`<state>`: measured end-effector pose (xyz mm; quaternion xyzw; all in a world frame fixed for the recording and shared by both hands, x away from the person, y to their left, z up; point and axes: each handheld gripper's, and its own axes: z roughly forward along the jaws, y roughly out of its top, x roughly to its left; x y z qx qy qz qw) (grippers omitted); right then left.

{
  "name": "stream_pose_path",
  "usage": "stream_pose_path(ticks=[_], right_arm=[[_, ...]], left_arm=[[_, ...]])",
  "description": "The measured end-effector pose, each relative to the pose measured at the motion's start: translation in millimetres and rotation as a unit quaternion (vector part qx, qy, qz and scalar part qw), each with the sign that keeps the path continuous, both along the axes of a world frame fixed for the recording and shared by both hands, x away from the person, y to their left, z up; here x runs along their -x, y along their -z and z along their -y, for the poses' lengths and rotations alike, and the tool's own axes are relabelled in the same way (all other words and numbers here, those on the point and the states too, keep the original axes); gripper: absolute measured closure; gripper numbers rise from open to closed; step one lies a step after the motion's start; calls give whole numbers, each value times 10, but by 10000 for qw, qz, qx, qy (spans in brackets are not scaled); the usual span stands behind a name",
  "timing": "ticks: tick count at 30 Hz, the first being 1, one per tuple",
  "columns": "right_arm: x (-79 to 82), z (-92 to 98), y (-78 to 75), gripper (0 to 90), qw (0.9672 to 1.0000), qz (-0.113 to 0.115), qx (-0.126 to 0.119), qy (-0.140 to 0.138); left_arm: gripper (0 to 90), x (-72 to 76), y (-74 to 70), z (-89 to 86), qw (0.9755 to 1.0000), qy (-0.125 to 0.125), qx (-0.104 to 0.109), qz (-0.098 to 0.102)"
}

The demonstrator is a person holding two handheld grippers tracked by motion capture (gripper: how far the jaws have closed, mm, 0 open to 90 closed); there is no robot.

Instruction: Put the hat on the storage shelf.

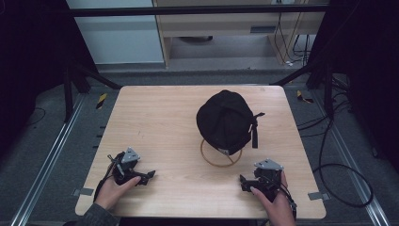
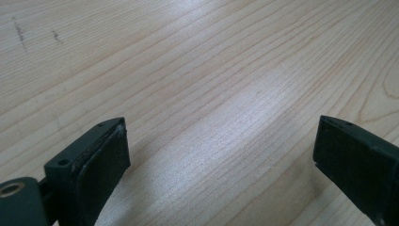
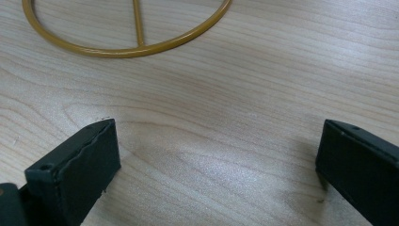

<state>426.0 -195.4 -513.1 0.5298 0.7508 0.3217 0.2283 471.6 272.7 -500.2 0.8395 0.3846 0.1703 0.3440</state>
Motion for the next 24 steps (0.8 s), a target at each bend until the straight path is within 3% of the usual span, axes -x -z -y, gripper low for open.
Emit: stream_pose_path(ticks=[4, 12, 14, 24], right_arm=[[0, 1, 0, 4, 10000, 1, 3, -2], [0, 1, 0, 4, 10000, 1, 3, -2], [0, 0, 0, 4, 10000, 1, 2, -2], [1, 3, 0, 4, 10000, 9, 15, -14]], left_arm=[[37, -30, -2, -29, 10000, -65, -33, 63], [36, -73, 42, -65, 9999, -114, -115, 7], [18, -74, 63, -66, 9999, -133, -40, -55], [0, -56, 83, -76, 9998, -181, 24, 11]])
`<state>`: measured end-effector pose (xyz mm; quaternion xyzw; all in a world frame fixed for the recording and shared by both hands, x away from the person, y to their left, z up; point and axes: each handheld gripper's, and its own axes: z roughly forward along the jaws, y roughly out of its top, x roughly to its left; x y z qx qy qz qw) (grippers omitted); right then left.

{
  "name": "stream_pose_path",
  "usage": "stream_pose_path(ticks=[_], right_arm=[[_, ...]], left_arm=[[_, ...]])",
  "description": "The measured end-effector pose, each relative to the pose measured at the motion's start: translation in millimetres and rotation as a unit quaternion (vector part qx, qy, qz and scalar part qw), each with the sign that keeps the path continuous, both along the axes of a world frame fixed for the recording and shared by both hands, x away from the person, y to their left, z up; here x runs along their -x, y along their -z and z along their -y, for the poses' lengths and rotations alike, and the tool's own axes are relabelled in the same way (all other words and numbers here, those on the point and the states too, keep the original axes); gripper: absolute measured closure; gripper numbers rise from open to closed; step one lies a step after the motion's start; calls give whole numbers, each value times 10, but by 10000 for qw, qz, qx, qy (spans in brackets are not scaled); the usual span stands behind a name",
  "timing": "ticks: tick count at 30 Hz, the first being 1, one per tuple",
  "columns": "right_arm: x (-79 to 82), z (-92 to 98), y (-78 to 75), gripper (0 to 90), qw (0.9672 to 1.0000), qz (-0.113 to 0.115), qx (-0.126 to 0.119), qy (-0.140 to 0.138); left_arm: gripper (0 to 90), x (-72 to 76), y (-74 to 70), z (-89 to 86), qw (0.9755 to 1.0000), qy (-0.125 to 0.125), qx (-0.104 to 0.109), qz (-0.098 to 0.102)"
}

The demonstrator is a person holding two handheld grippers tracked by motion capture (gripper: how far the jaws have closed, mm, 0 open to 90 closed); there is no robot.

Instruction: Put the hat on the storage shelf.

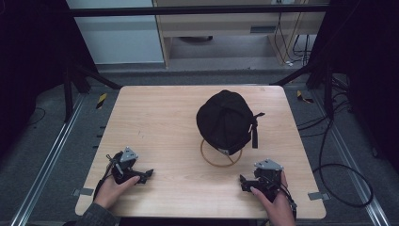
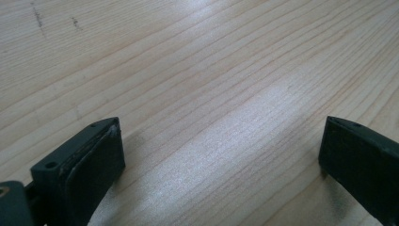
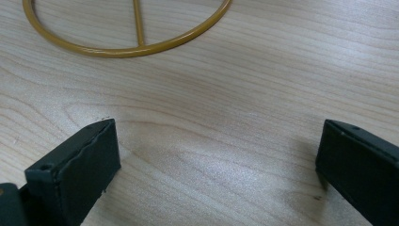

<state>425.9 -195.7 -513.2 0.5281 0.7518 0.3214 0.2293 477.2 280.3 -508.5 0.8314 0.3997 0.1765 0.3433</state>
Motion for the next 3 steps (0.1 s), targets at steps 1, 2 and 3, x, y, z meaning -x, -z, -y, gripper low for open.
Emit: stream_pose_path(ticks=[1, 2, 3], right_arm=[[1, 0, 0, 3, 10000, -2, -2, 1], [1, 0, 0, 4, 10000, -4, -3, 2], [1, 0, 0, 3, 10000, -1, -1, 0]], left_arm=[[0, 1, 0, 1, 10000, -8, 1, -1], [0, 1, 0, 1, 10000, -9, 1, -2], [0, 1, -2, 0, 10000, -8, -11, -8]])
